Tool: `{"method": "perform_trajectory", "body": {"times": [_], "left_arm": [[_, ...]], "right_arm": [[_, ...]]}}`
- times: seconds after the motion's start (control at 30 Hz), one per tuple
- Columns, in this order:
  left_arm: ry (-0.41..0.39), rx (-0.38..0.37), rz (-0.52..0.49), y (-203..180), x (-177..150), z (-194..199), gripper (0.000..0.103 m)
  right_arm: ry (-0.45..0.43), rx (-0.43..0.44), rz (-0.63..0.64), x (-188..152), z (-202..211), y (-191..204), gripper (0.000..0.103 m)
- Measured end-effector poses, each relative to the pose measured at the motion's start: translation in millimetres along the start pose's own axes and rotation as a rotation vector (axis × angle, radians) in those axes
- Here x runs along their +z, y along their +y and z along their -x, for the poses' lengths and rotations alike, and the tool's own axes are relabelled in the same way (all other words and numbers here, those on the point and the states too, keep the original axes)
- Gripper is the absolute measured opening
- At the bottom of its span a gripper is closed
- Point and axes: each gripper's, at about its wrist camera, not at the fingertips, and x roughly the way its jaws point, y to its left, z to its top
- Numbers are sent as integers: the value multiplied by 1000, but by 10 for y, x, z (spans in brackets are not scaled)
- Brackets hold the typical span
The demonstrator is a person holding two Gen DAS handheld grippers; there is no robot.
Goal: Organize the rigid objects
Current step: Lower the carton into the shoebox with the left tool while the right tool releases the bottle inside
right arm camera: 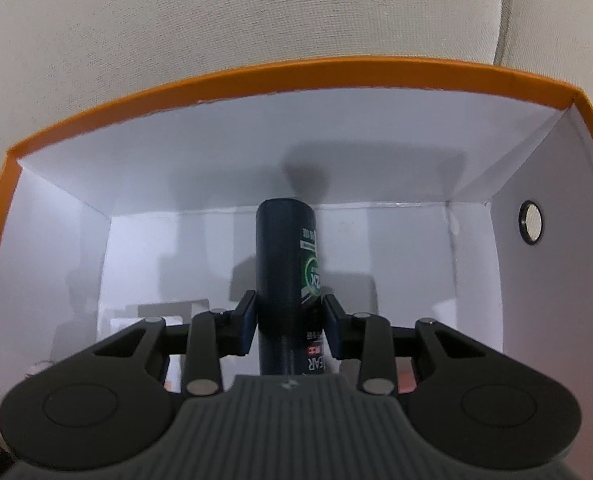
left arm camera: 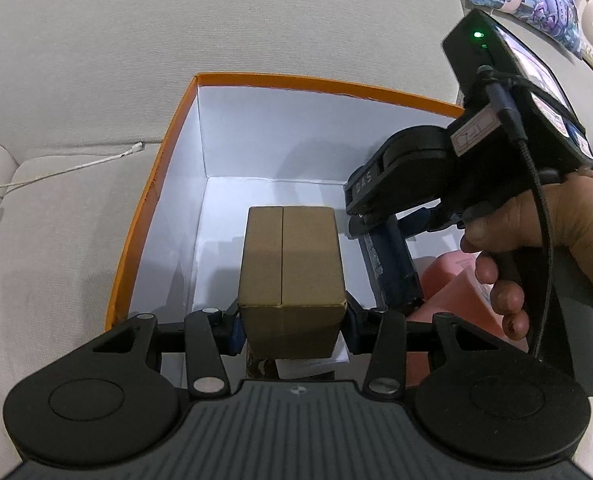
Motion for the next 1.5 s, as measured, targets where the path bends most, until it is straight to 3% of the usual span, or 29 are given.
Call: {"method": "perform_trajectory", "body": {"times": [0.53, 0.7, 0.9, 1.27, 1.5], "left_arm": [[4, 12, -21, -181, 60, -2, 55], [-9, -2, -10, -184, 59, 72, 63], [-23, -22, 22, -110, 68, 229, 63], [-107, -27, 34, -29, 24, 777, 67], [-103, -35, 62, 164, -174, 1097, 68]], "right_arm": [[-27, -26, 80, -48, 151, 168, 47], [-72, -4, 77, -169, 350, 173, 49], [-173, 13, 87, -358, 850, 105, 53], [-371, 95, -1, -1079, 1860, -245, 64], [-344, 148, -66, -1787, 1928, -399, 68]]}}
